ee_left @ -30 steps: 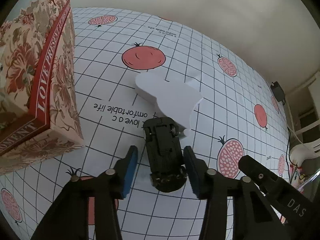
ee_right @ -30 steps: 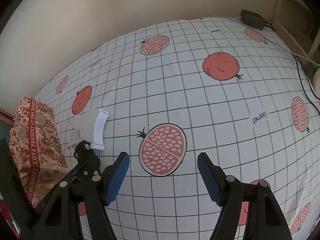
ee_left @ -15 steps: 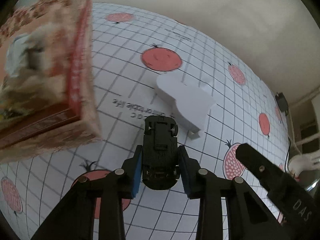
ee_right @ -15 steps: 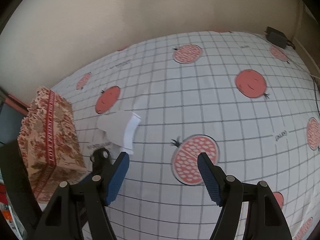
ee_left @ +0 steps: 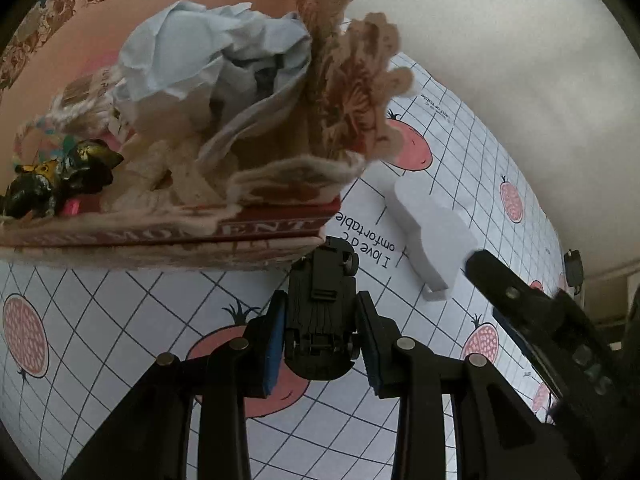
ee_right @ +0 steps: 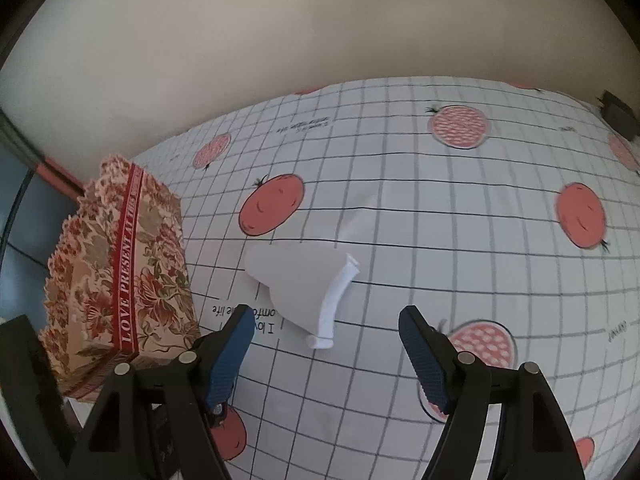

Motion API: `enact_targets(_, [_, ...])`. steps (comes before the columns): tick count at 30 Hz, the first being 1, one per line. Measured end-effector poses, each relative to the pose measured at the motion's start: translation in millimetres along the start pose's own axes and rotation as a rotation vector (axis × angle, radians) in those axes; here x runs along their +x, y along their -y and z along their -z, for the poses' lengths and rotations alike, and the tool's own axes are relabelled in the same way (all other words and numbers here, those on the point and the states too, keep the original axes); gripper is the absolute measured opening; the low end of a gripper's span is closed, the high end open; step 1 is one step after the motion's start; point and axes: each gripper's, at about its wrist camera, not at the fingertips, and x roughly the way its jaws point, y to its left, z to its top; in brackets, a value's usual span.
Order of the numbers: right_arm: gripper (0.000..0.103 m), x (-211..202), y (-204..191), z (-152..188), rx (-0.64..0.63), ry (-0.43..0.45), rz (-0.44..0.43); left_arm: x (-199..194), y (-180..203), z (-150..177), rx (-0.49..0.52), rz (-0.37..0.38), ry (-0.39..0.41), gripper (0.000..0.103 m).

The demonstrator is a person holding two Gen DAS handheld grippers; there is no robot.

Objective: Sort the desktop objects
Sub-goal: 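Grasp the black toy car with the left gripper while right closes on the white plastic piece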

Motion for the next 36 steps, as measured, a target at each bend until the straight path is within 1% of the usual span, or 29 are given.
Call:
enact_targets(1, [0.078, 4, -2, -1, -0.012, -0.005, 0.004, 0, 1, 0, 0.001, -0.004, 0.0, 0.035])
enact_targets(7, [0.078, 22, -10, -6, -0.068, -0.033, 0.037, -1, -5, -1, -0.039, 0.028, -0.015, 0.035])
enact_targets(15, [0.078, 40, -22, -11, -0.14, -0.07, 0.083, -2, -7, -2, -0.054, 0.038, -0.019, 0.035])
enact_targets(18, [0.077, 44, -22, -12, -0.145, -0.077, 0.09, -2, -7, -2, -0.055, 0.038, -0.018, 0.035])
enact_targets(20, [0.073, 44, -23, -12, -0.143, -0.071, 0.095, -3, -7, -2, -0.054, 0.038, -0.018, 0.035])
enact_targets(22, [0.065, 43, -23, -12, -0.147, -0.066, 0.102, -3, -7, -1, -0.056, 0.038, -0.018, 0.035])
enact_targets(24, [0.063, 44, -23, -13, -0.15, -0.065, 0.106, -3, -8, -2, -0.057, 0.038, -0.018, 0.035])
enact_targets(27, [0.055, 44, -24, -12, -0.147, -0.062, 0.103, -3, -8, -1, -0.057, 0.038, -0.017, 0.036])
enact_targets(32, [0.052, 42, -23, -9, -0.141, -0.049, 0.096, -4, -9, 0, -0.056, 0.037, -0.016, 0.035])
enact_targets(36, [0.05, 35, -17, -4, -0.101, -0.044, 0.069, -4, -9, 0, -0.058, 0.037, -0.015, 0.035])
